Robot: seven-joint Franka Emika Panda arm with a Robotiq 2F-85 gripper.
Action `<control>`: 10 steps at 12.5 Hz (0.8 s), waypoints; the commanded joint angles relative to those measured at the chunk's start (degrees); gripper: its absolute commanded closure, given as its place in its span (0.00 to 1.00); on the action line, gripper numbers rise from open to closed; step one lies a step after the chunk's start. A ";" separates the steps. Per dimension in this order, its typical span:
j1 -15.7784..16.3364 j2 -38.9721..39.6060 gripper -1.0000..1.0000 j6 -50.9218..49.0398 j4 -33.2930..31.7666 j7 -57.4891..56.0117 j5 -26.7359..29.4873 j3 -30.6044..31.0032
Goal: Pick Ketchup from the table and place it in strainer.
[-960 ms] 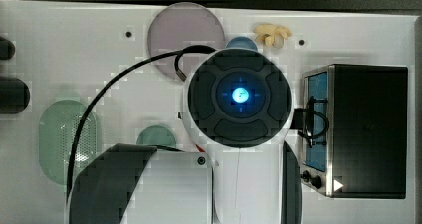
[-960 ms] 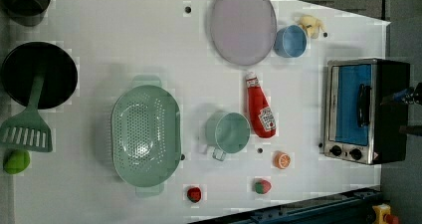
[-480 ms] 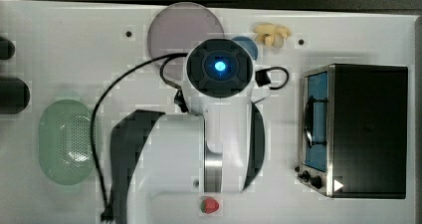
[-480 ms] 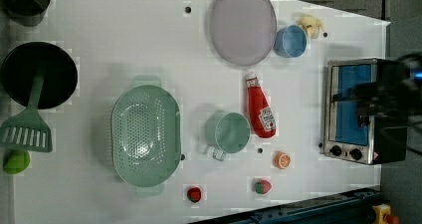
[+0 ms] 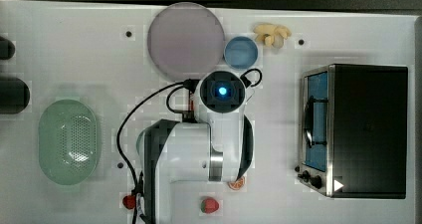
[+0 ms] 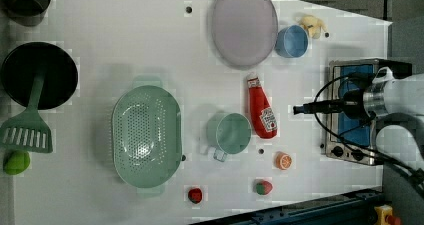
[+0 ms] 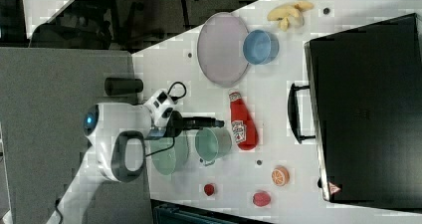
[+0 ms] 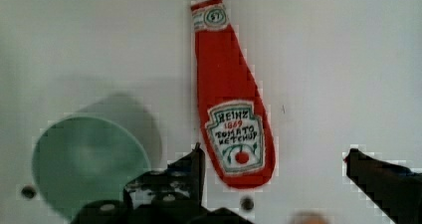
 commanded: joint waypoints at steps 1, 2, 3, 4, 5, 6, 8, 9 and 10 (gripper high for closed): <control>-0.18 -0.52 0.00 8.66 -3.45 -6.98 -0.44 1.66; -0.14 0.62 0.00 10.71 -4.92 -6.94 -0.44 1.83; -0.12 2.03 0.00 12.31 -5.77 -6.95 -0.50 1.82; -0.12 3.64 0.00 13.69 -6.18 -6.95 -0.55 1.81; -0.09 5.43 0.00 14.58 -6.20 -6.97 -0.67 1.83; -0.06 7.28 0.00 15.28 -6.16 -6.96 -0.75 1.83; -0.06 11.01 0.00 17.77 -5.75 -6.84 -1.17 1.70; -0.06 12.67 0.00 19.49 -5.70 -6.82 -1.18 1.69; -0.07 14.22 0.00 20.87 -5.74 -6.77 -1.18 1.57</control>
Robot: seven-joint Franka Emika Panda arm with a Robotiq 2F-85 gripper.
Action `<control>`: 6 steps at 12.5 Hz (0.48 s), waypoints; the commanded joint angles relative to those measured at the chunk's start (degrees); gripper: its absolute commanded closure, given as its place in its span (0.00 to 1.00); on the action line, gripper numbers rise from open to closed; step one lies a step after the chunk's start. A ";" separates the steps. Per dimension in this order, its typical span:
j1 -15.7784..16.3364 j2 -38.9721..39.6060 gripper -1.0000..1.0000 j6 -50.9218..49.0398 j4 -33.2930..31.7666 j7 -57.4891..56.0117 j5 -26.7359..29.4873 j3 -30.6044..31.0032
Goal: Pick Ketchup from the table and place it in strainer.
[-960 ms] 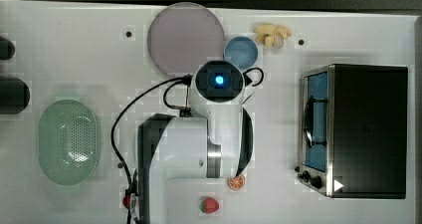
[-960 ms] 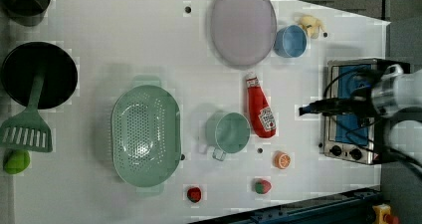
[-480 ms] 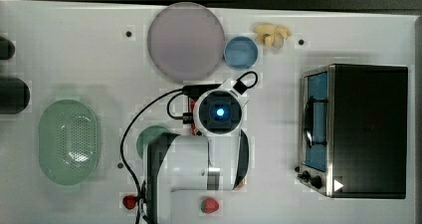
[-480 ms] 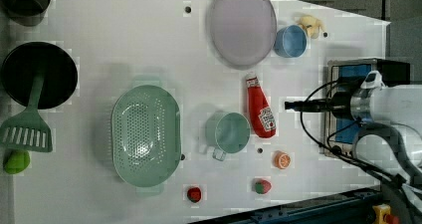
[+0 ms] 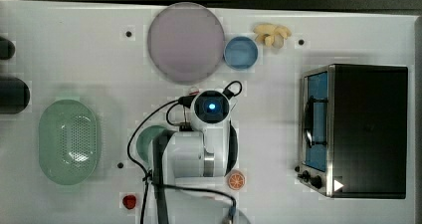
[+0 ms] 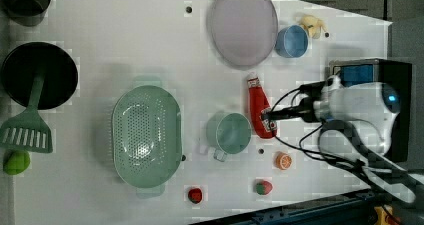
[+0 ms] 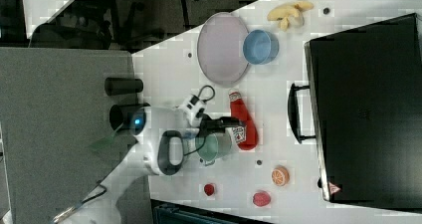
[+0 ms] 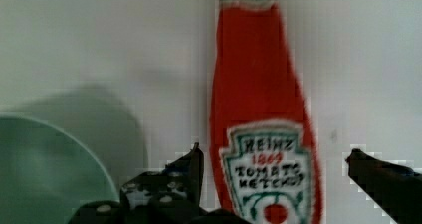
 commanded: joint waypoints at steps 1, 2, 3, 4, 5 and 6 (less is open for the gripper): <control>0.01 1.59 0.00 4.62 -0.12 -2.14 0.21 -0.40; 0.02 2.73 0.00 5.99 -0.13 -2.16 0.19 -0.55; 0.02 3.54 0.00 6.99 -0.13 -2.16 0.18 -0.67; 0.02 4.03 0.00 7.55 -0.11 -2.16 0.18 -0.77; 0.03 4.14 0.04 7.55 -0.19 -2.15 0.18 -0.80; 0.03 4.14 0.16 7.55 -0.17 -2.13 0.18 -0.86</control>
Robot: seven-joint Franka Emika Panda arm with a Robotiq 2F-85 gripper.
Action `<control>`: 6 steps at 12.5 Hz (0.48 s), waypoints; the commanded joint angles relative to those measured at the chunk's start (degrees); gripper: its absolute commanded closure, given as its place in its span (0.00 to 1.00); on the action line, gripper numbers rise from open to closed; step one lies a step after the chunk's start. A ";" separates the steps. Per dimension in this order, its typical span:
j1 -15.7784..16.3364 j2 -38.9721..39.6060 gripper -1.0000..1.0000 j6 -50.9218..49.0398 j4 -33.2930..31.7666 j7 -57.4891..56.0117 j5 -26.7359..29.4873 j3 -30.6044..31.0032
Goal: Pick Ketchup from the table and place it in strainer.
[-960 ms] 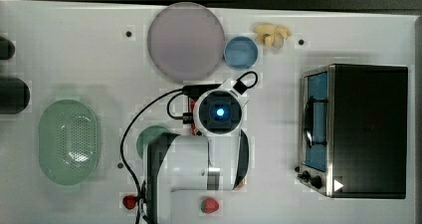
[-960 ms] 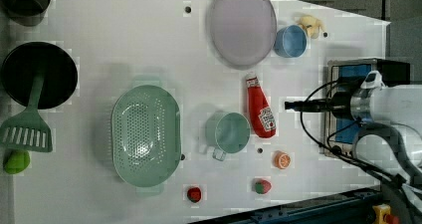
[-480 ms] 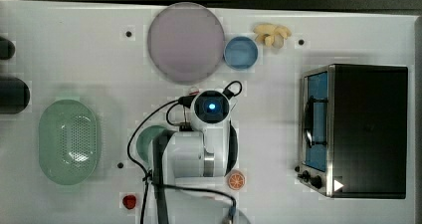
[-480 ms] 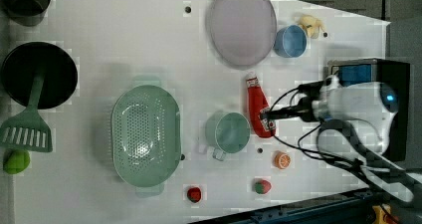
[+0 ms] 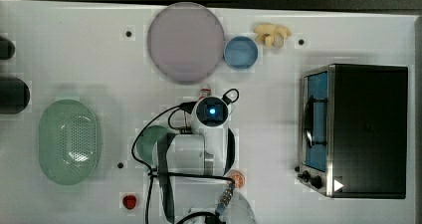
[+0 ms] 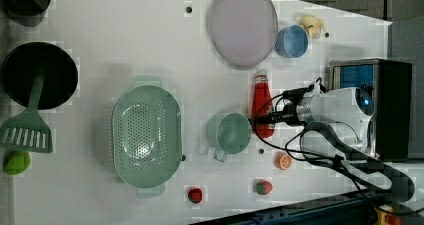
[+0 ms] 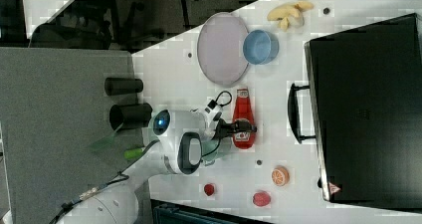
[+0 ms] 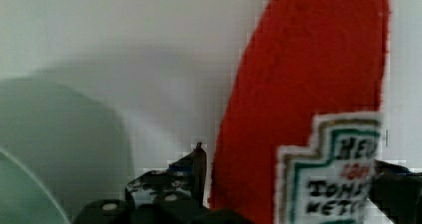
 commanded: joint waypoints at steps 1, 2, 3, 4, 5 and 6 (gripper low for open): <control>0.07 -2.64 0.29 1.35 0.49 -1.93 -0.15 -0.87; 0.08 -2.99 0.38 1.18 0.69 -1.93 -0.15 -0.75; 0.09 -3.73 0.38 0.91 1.06 -1.87 -0.15 -0.70; 0.09 -5.00 0.38 0.25 1.59 -1.86 -0.15 -0.68; 0.09 -6.89 0.38 -1.59 1.91 -1.84 -0.15 -0.71; 0.09 -9.26 0.38 -4.62 2.28 -1.80 -0.15 -0.66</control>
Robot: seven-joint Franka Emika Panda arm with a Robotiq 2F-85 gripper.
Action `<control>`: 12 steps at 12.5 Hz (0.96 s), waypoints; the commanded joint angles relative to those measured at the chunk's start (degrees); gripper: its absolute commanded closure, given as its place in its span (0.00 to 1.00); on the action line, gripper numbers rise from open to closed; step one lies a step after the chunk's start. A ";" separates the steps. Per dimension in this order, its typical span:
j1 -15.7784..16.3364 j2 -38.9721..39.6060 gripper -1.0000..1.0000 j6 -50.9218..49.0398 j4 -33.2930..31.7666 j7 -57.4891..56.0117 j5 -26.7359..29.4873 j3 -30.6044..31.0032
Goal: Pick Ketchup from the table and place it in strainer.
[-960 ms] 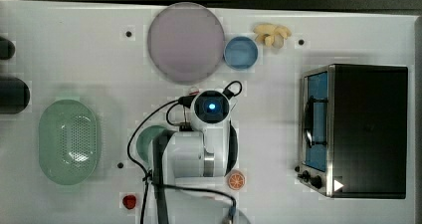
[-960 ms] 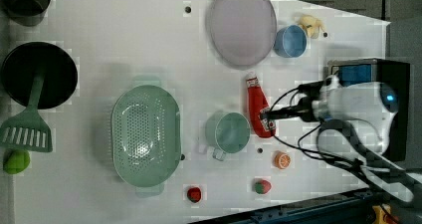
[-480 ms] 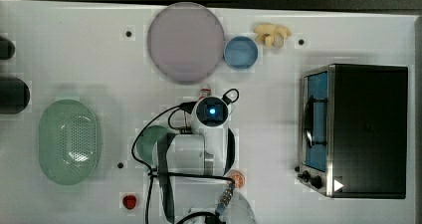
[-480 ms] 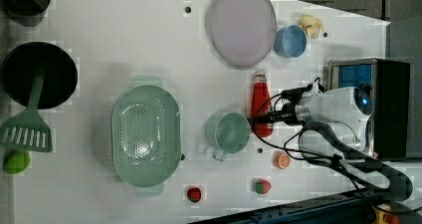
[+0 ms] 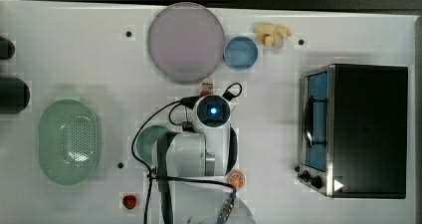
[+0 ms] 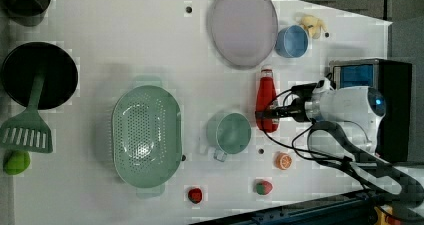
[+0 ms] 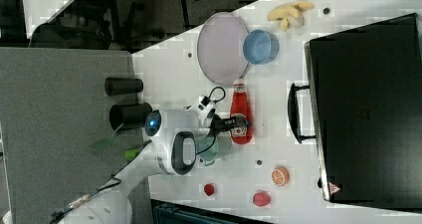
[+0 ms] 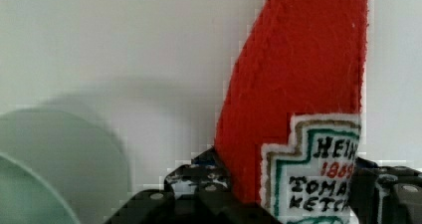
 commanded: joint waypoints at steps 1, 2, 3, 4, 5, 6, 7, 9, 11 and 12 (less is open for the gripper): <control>-0.44 -8.18 0.38 -8.33 2.86 -1.61 -0.03 0.39; -0.43 -11.00 0.38 -12.75 4.04 -1.31 0.00 0.56; -0.43 -13.87 0.38 -17.38 5.55 -0.78 0.01 0.81; -0.37 -16.56 0.38 -22.57 7.42 -0.44 0.02 1.07; -0.31 -18.84 0.38 -28.03 9.60 0.27 0.04 1.45; -0.21 -20.47 0.38 -33.19 11.80 1.81 0.11 2.05; 0.03 -21.62 0.38 -37.53 13.90 4.06 0.30 2.91; 0.63 -22.72 0.38 -41.43 17.06 8.57 0.73 5.54; 1.27 -22.67 0.38 -41.53 18.35 10.90 1.33 9.13; 1.52 -22.58 0.38 -41.41 18.39 13.51 1.47 11.11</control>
